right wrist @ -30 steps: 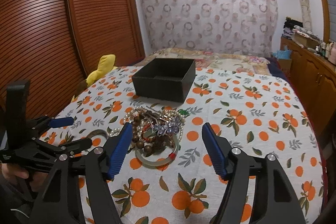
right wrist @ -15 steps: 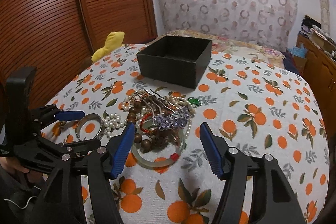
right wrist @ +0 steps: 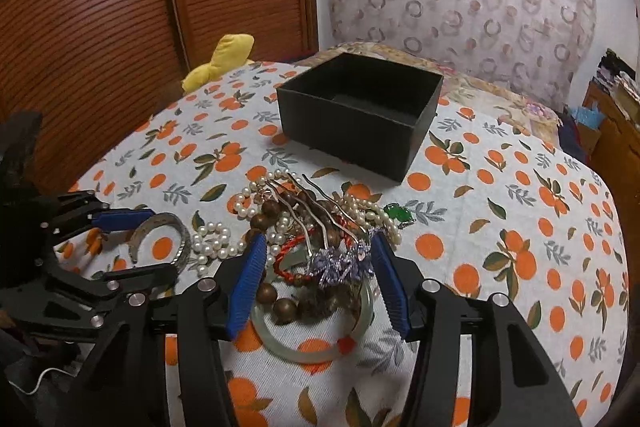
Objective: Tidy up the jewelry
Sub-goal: 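Grasp silver hairpins with right tool while left tool grasps the silver cuff bangle, then carry hairpins in right tool to the black box while left tool carries the bangle, then open the right tool over the box while the left tool drops the bangle inside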
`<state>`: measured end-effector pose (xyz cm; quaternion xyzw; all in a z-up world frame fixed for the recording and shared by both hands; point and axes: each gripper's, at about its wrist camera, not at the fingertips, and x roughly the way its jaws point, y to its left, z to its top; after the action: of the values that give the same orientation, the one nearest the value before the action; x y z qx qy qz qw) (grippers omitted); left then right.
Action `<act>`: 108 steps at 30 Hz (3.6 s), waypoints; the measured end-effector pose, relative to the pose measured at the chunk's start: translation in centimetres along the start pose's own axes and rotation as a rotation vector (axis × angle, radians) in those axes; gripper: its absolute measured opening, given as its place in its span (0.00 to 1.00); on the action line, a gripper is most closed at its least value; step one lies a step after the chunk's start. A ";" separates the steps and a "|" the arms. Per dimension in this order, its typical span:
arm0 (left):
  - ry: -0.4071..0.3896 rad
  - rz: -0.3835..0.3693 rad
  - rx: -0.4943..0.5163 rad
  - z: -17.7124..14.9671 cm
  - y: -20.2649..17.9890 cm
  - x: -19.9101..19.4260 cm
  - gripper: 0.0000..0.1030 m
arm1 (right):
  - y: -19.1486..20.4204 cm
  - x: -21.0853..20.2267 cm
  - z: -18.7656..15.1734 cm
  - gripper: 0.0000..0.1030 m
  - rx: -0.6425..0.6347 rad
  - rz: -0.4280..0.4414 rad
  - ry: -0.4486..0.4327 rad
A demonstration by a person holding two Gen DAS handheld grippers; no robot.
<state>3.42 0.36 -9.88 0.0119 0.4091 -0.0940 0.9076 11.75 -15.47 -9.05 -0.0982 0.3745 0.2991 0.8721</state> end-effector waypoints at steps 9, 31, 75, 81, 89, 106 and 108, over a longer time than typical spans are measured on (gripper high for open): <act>0.000 0.013 0.015 -0.1 -0.3 0.0 0.57 | -0.1 0.8 -0.2 0.33 -0.024 -0.067 0.020; -0.068 -0.009 -0.019 0.8 -0.3 -1.6 0.56 | -2.7 -2.5 0.4 0.12 0.005 -0.067 -0.052; -0.161 0.000 -0.038 14.8 3.6 3.3 0.56 | -7.2 4.7 10.0 0.13 0.028 0.064 -0.079; -0.146 0.009 -0.031 16.1 3.7 4.5 0.56 | -8.3 4.5 10.4 0.13 0.074 0.109 -0.098; -0.113 -0.013 -0.014 17.7 2.7 6.7 0.56 | -9.6 2.9 10.0 0.13 0.073 0.064 -0.130; -0.073 -0.009 0.055 18.7 0.4 9.4 0.61 | -10.1 -0.7 7.0 0.14 0.095 0.021 -0.150; -0.083 -0.014 0.052 18.4 0.3 8.5 0.61 | -9.8 -1.4 6.4 0.14 0.102 0.019 -0.156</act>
<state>22.57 -2.52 -4.00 0.0288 0.3685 -0.1116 0.9225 20.70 -21.42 -4.11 -0.0267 0.3211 0.2945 0.8997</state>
